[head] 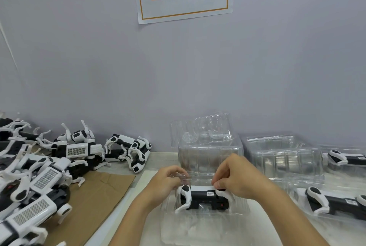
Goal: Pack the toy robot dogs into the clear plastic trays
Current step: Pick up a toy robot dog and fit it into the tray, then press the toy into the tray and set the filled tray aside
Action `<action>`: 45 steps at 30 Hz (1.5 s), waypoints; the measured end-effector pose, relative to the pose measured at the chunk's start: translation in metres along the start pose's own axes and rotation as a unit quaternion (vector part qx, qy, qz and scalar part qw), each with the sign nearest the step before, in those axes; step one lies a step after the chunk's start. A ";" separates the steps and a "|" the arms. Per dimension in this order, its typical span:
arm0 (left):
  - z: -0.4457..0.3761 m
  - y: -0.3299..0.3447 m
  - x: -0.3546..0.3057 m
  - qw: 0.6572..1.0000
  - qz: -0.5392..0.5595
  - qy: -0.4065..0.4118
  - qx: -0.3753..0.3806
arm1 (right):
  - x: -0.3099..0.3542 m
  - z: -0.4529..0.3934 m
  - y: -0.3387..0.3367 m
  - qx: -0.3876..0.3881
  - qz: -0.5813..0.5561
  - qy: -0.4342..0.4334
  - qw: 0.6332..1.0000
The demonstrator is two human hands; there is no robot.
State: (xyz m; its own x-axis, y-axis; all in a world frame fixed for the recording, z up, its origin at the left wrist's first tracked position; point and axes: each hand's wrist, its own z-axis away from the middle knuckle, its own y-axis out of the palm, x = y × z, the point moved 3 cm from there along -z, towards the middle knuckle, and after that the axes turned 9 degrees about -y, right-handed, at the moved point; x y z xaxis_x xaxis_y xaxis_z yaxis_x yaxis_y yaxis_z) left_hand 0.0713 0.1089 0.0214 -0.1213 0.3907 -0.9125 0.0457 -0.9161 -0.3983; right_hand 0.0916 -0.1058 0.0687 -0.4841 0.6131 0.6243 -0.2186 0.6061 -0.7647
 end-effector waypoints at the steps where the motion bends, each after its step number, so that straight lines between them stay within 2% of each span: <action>1: 0.001 0.000 -0.001 1.000 -0.008 0.005 0.000 | 0.000 0.000 0.000 0.002 -0.002 0.000 1.000; 7: 0.002 -0.006 -0.017 0.977 -0.202 0.066 -0.015 | -0.001 0.003 -0.004 0.010 -0.018 -0.012 1.000; 10: 0.011 0.000 -0.037 0.970 -0.225 0.093 0.014 | -0.001 0.004 -0.007 0.014 -0.015 -0.022 1.000; 15: 0.032 0.008 -0.062 0.939 -0.296 0.027 0.174 | -0.002 0.003 -0.006 0.026 -0.012 -0.033 0.999; 21: 0.041 0.024 -0.074 0.893 -0.399 -0.030 0.204 | -0.001 0.002 -0.006 0.035 -0.022 -0.045 0.998; 25: 0.042 0.031 -0.074 0.868 -0.459 -0.030 0.187 | -0.005 -0.001 -0.005 0.027 -0.026 -0.043 0.998; 29: 0.041 0.032 -0.074 0.867 -0.469 -0.017 0.166 | -0.005 -0.001 -0.005 0.010 -0.016 -0.049 0.999; 38: 0.059 0.017 -0.101 0.889 -0.444 0.043 0.101 | 0.008 0.002 -0.039 -0.183 -0.072 -0.098 0.976; 42: 0.067 0.010 -0.117 0.902 -0.419 0.097 0.051 | 0.025 0.011 -0.058 -0.267 -0.097 -0.136 0.949; 45: 0.072 0.006 -0.128 0.906 -0.394 0.156 0.000 | 0.037 0.017 -0.070 -0.293 -0.073 -0.157 0.941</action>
State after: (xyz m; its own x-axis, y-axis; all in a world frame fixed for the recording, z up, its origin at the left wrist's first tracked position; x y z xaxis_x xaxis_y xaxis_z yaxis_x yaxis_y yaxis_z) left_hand 0.0158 0.0467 0.1427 0.1691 0.9301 -0.3260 0.0675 -0.3409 -0.9377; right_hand 0.0739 -0.1338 0.1425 -0.7310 0.3785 0.5678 0.1577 0.9032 -0.3991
